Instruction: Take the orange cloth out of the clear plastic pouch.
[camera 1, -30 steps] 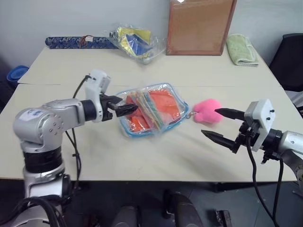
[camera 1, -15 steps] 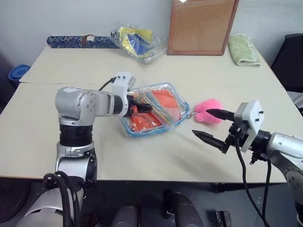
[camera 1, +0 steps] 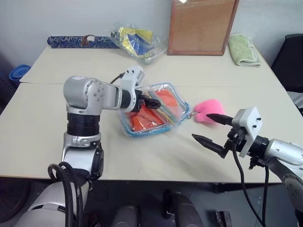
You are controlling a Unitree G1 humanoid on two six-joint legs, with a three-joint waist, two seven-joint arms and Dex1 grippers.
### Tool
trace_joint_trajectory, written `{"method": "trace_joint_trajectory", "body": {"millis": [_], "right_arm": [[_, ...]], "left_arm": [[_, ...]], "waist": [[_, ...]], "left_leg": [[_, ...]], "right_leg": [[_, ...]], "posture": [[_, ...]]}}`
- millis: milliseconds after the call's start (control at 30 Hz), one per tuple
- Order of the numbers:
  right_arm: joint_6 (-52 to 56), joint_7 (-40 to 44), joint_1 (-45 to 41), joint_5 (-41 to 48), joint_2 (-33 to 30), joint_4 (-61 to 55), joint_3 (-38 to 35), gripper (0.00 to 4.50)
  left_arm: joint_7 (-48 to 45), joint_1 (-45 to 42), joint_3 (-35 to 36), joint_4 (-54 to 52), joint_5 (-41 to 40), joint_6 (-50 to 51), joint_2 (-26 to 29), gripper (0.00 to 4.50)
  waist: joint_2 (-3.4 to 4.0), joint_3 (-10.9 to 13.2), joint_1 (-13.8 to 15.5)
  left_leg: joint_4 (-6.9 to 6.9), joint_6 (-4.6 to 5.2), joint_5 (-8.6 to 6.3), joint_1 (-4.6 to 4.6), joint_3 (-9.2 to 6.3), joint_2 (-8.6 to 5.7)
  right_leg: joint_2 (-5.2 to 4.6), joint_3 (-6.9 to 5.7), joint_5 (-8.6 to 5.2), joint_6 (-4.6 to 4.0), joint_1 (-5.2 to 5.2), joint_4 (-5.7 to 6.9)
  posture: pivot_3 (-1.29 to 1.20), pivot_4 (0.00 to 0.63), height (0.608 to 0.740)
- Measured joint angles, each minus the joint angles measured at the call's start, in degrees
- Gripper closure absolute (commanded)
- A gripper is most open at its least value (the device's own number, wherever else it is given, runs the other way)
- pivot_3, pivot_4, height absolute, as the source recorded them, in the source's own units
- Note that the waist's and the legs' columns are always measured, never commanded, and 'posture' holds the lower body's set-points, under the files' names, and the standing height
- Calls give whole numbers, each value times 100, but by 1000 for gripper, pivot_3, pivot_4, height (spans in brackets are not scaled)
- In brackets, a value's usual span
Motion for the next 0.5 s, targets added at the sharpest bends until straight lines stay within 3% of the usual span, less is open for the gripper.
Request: {"method": "trace_joint_trajectory", "body": {"millis": [267, 367, 500], "right_arm": [[-8, -83, 142, 7, 2, -116, -92, 0], [-8, -135, 200, 10, 46, -207, -115, 0], [-8, -207, 207, 13, 113, -242, -115, 0]], "left_arm": [[-59, -171, -345, 1019, 325, -904, -130, 36], [-70, -234, -346, 1296, 418, -1192, -202, 625], [-65, -286, -324, 1611, 529, -1393, -313, 1816]], "waist": [[0, 0, 2], [0, 0, 1], [0, 0, 1]], "left_leg": [[-1, -3, 1, 0, 1, 0], [-1, -3, 1, 0, 1, -1], [-1, -3, 2, -1, 1, -1]], "right_leg": [[2, 1, -1, -1, 0, 1], [1, 1, -1, -1, -1, 1], [3, 0, -1, -1, -1, 1]], "posture": [[0, 150, 740], [0, 150, 740], [0, 150, 740]]}}
